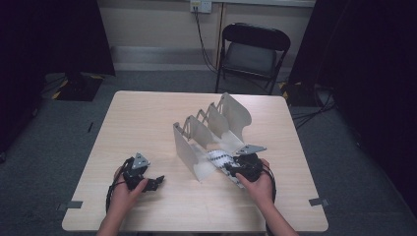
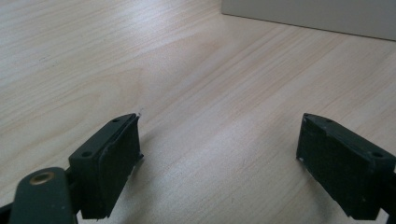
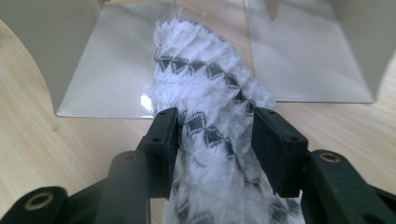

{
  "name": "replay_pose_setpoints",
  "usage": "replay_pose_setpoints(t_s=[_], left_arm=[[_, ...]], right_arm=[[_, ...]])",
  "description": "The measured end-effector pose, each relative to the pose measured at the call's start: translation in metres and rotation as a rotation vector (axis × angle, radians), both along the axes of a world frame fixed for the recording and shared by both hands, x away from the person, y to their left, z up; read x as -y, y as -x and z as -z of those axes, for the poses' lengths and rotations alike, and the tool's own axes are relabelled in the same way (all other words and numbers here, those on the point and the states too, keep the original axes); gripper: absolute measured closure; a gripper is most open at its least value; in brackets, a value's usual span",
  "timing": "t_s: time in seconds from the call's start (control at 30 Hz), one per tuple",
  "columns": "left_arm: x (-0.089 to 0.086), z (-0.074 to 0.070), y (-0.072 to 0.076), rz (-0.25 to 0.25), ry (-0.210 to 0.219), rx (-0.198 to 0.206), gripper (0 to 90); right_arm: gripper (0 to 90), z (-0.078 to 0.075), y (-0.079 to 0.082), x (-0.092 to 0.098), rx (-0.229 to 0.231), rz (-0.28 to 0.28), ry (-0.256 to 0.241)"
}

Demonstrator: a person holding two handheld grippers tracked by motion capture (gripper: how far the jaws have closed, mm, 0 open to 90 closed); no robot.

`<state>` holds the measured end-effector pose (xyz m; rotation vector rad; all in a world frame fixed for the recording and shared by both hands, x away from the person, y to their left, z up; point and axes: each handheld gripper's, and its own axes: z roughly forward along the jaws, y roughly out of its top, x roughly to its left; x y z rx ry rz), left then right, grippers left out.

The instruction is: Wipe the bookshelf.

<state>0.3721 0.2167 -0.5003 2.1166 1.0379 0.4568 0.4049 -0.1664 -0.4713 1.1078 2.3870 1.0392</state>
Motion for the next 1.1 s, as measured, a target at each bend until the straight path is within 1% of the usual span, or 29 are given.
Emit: replay_pose_setpoints(t_s=[0.03,0.07,0.1,0.17,0.2,0.23,0.3,0.33,0.43,0.57,0.63,0.7,0.8,0.87,0.93,1.0,1.1], left_arm=[[0.000,0.000,0.000,0.000,0.000,0.000,13.3],[0.000,0.000,0.000,0.000,0.000,0.000,13.3],[0.000,0.000,0.000,0.000,0.000,0.000,13.3],[0.000,0.000,0.000,0.000,0.000,0.000,13.3],[0.000,0.000,0.000,0.000,0.000,0.000,13.3],[0.000,0.000,0.000,0.000,0.000,0.000,13.3],[0.000,0.000,0.000,0.000,0.000,0.000,13.3],[0.000,0.000,0.000,0.000,0.000,0.000,13.3],[0.000,0.000,0.000,0.000,0.000,0.000,13.3],[0.000,0.000,0.000,0.000,0.000,0.000,13.3],[0.000,0.000,0.000,0.000,0.000,-0.001,13.3],[0.000,0.000,0.000,0.000,0.000,0.000,13.3],[0.000,0.000,0.000,0.001,0.000,-0.001,13.3],[0.000,0.000,0.000,0.000,0.000,-0.001,13.3],[0.000,0.000,0.000,0.000,0.000,-0.001,13.3],[0.000,0.000,0.000,0.001,0.000,0.000,13.3],[0.000,0.000,0.000,0.001,0.000,-0.001,13.3]], right_arm=[[53.0,0.003,-0.001,-0.002,-0.010,-0.003,0.008],[56.2,0.006,-0.002,-0.004,-0.021,-0.011,0.019],[60.4,0.009,-0.001,-0.006,-0.023,-0.011,0.040],[68.4,0.010,-0.001,-0.007,-0.015,-0.007,0.056],[73.0,0.009,-0.002,-0.006,-0.023,-0.005,0.051],[75.4,0.007,-0.003,-0.005,-0.037,0.006,0.042],[76.6,0.002,-0.007,0.000,-0.065,0.030,0.006],[76.8,-0.002,-0.008,0.002,-0.065,0.040,-0.012],[77.0,-0.021,-0.012,0.008,-0.028,0.057,-0.039],[77.0,-0.052,-0.019,0.009,0.025,0.073,-0.073],[77.0,-0.066,-0.023,0.005,0.055,0.075,-0.076],[77.0,-0.079,-0.027,0.000,0.073,0.071,-0.092],[77.0,-0.094,-0.030,-0.012,0.102,0.046,-0.099],[77.0,-0.100,-0.031,-0.022,0.111,0.019,-0.101],[77.0,-0.102,-0.031,-0.031,0.116,-0.005,-0.101],[77.1,-0.101,-0.030,-0.037,0.114,-0.020,-0.094],[77.2,-0.094,-0.031,-0.038,0.096,-0.028,-0.095]])
